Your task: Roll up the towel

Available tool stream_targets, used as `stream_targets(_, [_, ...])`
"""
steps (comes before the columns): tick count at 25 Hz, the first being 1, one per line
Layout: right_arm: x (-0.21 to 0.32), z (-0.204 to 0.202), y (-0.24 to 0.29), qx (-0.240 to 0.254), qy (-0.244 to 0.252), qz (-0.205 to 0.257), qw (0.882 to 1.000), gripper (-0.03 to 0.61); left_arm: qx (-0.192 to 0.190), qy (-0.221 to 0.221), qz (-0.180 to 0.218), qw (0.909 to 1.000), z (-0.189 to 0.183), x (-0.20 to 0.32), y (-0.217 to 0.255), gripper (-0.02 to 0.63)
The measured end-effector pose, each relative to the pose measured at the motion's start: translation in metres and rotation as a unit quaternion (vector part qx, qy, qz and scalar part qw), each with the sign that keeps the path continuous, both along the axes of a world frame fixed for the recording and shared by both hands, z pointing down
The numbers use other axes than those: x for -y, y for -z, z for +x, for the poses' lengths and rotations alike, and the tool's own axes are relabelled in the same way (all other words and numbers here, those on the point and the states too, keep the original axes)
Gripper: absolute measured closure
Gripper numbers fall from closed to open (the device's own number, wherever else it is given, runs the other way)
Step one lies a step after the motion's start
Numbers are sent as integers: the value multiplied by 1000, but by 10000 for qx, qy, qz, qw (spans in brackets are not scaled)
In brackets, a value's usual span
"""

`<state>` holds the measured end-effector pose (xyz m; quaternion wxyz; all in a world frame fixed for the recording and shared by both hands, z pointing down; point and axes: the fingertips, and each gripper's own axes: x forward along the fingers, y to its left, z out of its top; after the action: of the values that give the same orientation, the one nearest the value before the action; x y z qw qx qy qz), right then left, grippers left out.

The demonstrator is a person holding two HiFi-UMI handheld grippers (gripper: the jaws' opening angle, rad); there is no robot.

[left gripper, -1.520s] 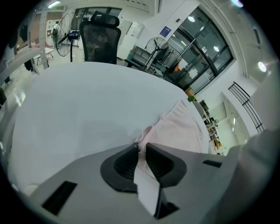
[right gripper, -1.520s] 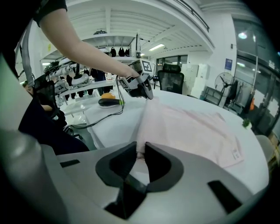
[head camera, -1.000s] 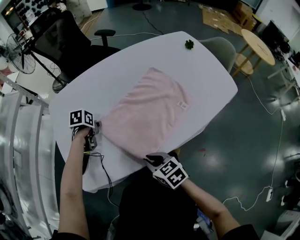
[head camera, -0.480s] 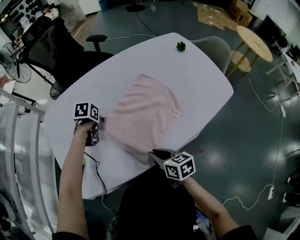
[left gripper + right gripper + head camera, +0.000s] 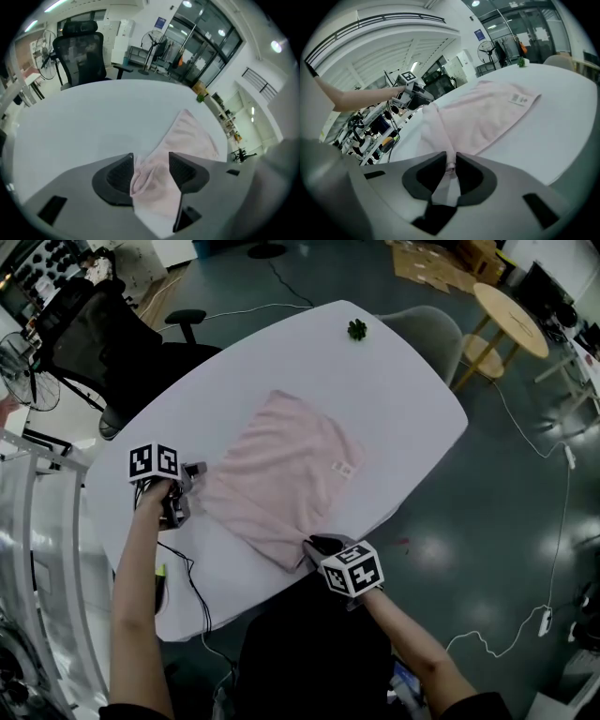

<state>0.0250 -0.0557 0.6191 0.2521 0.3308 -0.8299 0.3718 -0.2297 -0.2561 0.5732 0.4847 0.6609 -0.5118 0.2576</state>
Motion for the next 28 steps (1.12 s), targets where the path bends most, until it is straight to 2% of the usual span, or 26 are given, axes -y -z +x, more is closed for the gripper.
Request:
stream_targets(2, [2, 2, 3, -1, 49, 93, 9999, 498, -569, -235, 247, 9978, 7, 5, 17, 357])
stream_targets(4, [3, 4, 6, 46, 174, 217, 9996, 476, -860, -840, 351, 9921, 19, 2, 25, 353])
stream_targets(6, [0, 4, 7, 126, 396, 300, 9987, 426, -647, -1686, 416, 9827, 28, -7, 23, 345])
stream_targets(8, [-2, 3, 10, 211, 625, 362, 9972, 397, -103, -2556, 368, 9660, 32, -15, 12, 299])
stream_targets(10, [-5, 1, 15, 238, 813, 452, 9954, 397, 362, -2944, -66, 9550, 31, -20, -5, 295])
stream_targets(11, [-6, -1, 17, 210, 909, 510, 9943, 396, 490, -2907, -386, 9548, 31, -21, -13, 295])
stream_targets(13, [-10, -4, 21, 94, 1139, 637, 9914, 394, 649, -2533, -954, 9605, 30, -17, -23, 315])
stream_targets(15, [-14, -9, 24, -22, 1383, 772, 9874, 404, 779, -2136, -1374, 9641, 29, -13, -29, 432])
stream_targets(16, [-14, -11, 27, -56, 1472, 851, 9854, 423, 871, -2087, -1518, 9622, 29, -14, -30, 471])
stream_targets(18, [-15, -16, 30, -67, 1592, 976, 9824, 457, 1187, -2326, -1657, 9510, 25, -23, -29, 541])
stream_targets(21, [-21, -24, 40, 138, 1832, 989, 9780, 509, 1642, -2804, -1740, 9296, 11, -40, -14, 549])
stream_targets(25, [-35, -44, 55, 498, 2182, 947, 9700, 537, 1775, -2992, -2109, 9135, -18, -66, 10, 549])
stream_targets(28, [-42, -58, 61, 716, 2248, 839, 9681, 540, 1895, -2968, -2396, 9048, -31, -72, 10, 548])
